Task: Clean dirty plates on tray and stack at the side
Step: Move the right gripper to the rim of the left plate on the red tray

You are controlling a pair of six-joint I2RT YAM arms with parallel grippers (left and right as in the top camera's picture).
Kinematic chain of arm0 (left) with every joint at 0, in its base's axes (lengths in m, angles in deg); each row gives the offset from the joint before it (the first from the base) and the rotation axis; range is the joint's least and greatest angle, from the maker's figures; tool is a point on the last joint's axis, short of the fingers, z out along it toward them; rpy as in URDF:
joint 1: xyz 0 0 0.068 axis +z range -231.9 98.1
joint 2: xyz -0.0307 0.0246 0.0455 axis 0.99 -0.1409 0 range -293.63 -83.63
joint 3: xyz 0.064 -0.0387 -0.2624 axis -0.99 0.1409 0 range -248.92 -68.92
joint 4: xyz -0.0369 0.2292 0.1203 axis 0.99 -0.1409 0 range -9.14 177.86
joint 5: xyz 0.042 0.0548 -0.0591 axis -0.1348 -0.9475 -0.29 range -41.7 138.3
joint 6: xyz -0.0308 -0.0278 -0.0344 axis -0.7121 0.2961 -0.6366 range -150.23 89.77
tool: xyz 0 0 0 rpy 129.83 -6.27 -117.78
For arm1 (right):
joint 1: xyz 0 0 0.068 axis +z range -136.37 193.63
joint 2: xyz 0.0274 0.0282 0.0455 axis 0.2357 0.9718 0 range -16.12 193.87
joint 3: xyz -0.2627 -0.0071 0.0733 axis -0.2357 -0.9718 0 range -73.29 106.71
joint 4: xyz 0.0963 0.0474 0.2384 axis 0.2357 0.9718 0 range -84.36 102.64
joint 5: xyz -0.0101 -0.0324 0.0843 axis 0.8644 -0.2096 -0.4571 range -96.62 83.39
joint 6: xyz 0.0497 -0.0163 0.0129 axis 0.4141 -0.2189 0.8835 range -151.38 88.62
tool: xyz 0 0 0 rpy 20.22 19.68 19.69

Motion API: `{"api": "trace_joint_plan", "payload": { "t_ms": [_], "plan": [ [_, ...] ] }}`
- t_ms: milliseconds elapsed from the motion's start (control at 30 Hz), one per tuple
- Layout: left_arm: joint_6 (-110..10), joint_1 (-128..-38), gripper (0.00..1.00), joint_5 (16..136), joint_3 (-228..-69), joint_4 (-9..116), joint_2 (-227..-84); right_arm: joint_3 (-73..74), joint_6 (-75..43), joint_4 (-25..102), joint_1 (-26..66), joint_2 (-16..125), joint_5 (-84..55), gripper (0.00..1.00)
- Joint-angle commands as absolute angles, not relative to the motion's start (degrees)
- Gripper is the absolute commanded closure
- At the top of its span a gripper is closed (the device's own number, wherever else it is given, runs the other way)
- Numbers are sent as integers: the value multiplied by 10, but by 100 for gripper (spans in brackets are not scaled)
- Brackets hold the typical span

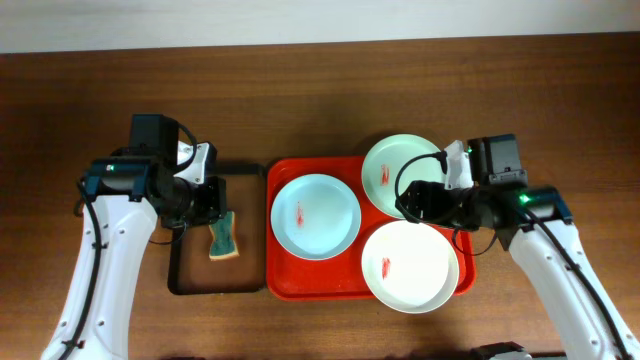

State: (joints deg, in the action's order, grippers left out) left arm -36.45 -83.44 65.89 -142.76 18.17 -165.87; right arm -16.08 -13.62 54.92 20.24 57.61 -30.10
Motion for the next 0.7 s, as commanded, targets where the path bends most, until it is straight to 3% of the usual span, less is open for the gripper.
{"api": "trace_joint_plan", "payload": {
  "t_ms": [0,67,133,200,433,600,667],
  "plan": [
    [-364,-836,97,659,-1432,179,-1662,-151,-139,536,212,611,-304,28],
    [-364,-836,88,659,-1432,179,-1662,-151,-139,510,240,645,-304,37],
    [-364,-836,67,650,-1432,179,-1662,-151,-139,481,267,681,-304,39],
    [-364,-836,59,650,-1432,179,-1662,-151,-137,451,291,717,-304,33],
    [-364,-836,54,650,-1431,181,-1662,-151,-124,382,302,767,-270,33],
    [-364,-836,54,650,-1430,181,-1662,-151,-113,374,347,773,-248,50],
    [-364,-836,54,650,-1430,177,-1662,-152,-81,377,371,773,-190,50]
  ]
}}
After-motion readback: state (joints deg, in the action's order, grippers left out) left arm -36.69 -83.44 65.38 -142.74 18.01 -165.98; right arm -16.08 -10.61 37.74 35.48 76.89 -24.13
